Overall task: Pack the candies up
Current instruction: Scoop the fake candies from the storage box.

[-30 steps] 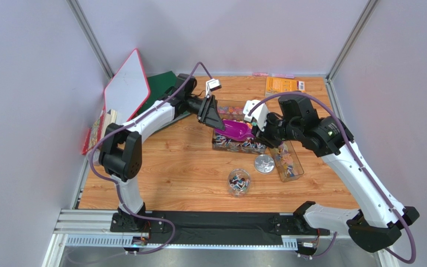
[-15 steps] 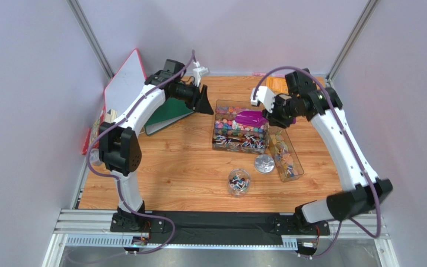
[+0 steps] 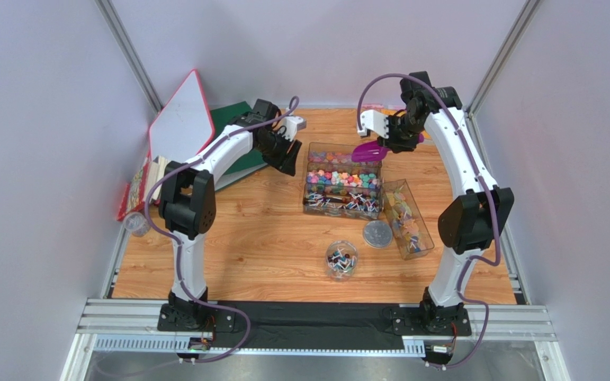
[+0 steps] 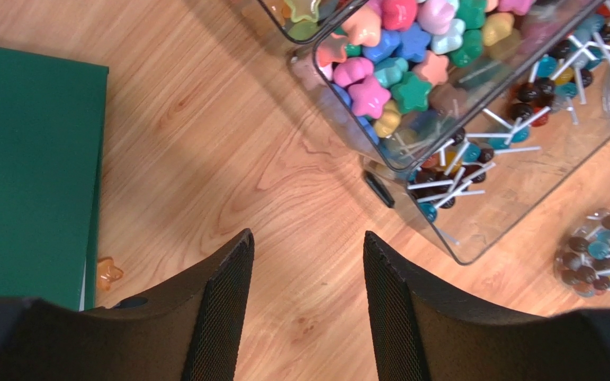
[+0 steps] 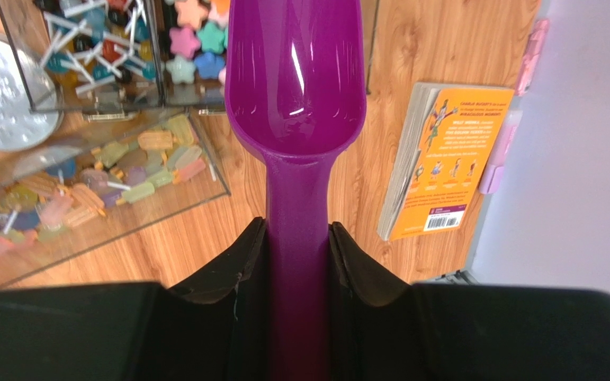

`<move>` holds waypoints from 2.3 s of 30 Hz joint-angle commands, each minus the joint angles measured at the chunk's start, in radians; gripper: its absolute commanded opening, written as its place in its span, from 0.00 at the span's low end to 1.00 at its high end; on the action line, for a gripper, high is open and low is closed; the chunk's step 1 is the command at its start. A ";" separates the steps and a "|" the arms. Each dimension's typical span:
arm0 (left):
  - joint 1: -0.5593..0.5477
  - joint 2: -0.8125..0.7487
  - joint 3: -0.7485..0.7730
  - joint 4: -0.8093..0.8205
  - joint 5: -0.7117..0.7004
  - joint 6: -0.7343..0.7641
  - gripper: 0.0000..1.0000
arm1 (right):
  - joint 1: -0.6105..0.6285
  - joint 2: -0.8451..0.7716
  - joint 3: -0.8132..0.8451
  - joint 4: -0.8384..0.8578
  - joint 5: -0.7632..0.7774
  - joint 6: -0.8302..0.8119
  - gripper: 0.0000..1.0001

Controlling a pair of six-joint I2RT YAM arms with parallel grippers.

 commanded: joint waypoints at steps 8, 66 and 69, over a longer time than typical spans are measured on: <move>-0.003 0.090 0.084 0.035 -0.059 0.002 0.59 | -0.005 -0.043 -0.149 -0.328 0.088 -0.094 0.00; -0.040 -0.238 -0.374 0.285 -0.074 -0.121 0.61 | 0.331 0.428 0.101 -0.328 0.487 0.251 0.00; -0.040 -0.256 -0.391 0.284 -0.100 -0.112 0.61 | 0.340 0.443 0.112 -0.328 0.469 0.259 0.00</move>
